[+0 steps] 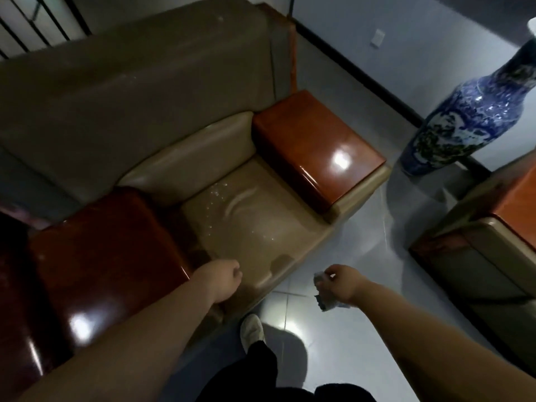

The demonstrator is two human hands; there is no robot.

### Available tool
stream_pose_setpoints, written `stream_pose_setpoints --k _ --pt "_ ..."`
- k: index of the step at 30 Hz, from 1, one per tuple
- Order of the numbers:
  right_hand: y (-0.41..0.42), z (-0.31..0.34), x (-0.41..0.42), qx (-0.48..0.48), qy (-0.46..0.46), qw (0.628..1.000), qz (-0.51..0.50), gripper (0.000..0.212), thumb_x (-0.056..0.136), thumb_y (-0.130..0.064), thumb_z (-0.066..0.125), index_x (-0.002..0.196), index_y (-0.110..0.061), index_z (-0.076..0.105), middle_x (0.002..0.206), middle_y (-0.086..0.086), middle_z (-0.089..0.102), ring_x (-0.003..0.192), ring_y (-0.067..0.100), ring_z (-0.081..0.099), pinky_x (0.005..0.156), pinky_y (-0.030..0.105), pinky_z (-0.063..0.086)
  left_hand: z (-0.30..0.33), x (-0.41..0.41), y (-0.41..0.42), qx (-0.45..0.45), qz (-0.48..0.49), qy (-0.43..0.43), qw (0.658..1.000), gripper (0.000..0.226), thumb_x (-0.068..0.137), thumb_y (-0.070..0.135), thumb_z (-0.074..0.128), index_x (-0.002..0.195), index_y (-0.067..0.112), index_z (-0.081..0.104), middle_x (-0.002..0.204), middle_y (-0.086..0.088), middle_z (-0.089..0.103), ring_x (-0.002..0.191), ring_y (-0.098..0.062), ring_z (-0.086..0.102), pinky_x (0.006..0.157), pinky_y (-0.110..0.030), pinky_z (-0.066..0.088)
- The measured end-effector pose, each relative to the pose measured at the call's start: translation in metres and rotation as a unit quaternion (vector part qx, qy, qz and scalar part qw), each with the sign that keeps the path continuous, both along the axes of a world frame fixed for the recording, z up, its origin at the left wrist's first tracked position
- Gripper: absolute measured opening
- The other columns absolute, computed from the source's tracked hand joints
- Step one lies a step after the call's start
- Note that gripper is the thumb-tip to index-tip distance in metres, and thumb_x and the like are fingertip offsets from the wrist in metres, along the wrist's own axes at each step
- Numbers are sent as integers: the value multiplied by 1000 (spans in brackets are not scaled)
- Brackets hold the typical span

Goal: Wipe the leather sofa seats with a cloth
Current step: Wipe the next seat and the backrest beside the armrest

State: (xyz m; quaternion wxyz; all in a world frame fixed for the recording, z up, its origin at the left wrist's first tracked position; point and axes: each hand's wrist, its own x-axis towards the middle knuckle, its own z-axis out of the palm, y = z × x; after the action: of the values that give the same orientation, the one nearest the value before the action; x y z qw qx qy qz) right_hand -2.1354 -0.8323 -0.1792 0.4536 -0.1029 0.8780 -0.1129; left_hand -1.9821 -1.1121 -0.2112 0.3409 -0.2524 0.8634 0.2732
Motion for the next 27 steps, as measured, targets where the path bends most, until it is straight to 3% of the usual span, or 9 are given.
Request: stream_pose_setpoints --k 4,8,11,15,18,21,23,25,27 --pt "-22 -23 -34 5 -7 1000 -6 46 95 -57 60 127 -23 63 113 1 68 103 21 65 97 39 56 -13 -21 -26 -3 65 8 998 48 110 43 44 153 23 50 149 -2 58 138 -22 54 111 -37 46" --pt "-46 -59 -78 16 8 998 68 35 100 -48 55 126 -25 61 95 -10 65 83 8 61 76 24 47 -48 -19 -38 -31 94 -22 995 33 109 41 47 134 26 61 121 3 67 107 -14 63 98 -37 54" --pt "-62 -100 -116 17 37 991 128 31 104 -44 50 122 -22 60 83 -15 59 72 1 54 71 23 46 -88 -24 -31 -32 149 -37 988 29 108 41 48 129 28 63 113 7 68 100 -10 63 94 -36 56" --pt "-68 -163 -159 -11 73 987 142 21 104 -44 50 115 -26 55 88 -5 68 80 10 66 80 37 59 -140 -43 -7 -44 220 -27 974 45 109 42 45 149 24 54 141 -2 62 127 -21 59 108 -39 48" --pt "-65 -234 -193 -46 169 973 148 36 104 -49 44 134 -28 49 122 7 62 105 23 62 93 45 55 -199 -64 14 -41 262 -18 964 57 109 49 41 161 24 39 161 -5 46 146 -25 44 120 -40 38" --pt "-56 -304 -208 41 137 950 277 73 106 -59 21 165 -19 4 170 13 14 155 36 18 126 50 21 -271 -78 21 -63 277 -60 957 77 108 61 25 169 20 3 176 -12 4 163 -29 4 131 -44 13" --pt "-45 -336 -212 89 111 916 374 86 96 -70 -2 162 -18 -21 171 13 -20 158 33 -18 128 50 -1 -317 -77 25 -124 248 -89 957 88 103 69 16 165 17 -18 174 -19 -14 161 -34 -12 132 -48 2" --pt "-34 -357 -217 76 147 905 392 92 90 -74 -15 160 -15 -25 168 14 -29 153 32 -30 129 52 0 -356 -72 35 -204 239 -57 948 94 100 72 15 161 16 -30 171 -24 -19 160 -38 -16 131 -52 0" --pt "-35 -375 -225 35 206 899 385 93 92 -74 -9 161 -14 -13 169 14 -27 155 31 -27 129 53 8 -385 -65 48 -279 271 25 921 94 99 69 21 166 15 -16 173 -24 -9 161 -39 -9 131 -53 2"
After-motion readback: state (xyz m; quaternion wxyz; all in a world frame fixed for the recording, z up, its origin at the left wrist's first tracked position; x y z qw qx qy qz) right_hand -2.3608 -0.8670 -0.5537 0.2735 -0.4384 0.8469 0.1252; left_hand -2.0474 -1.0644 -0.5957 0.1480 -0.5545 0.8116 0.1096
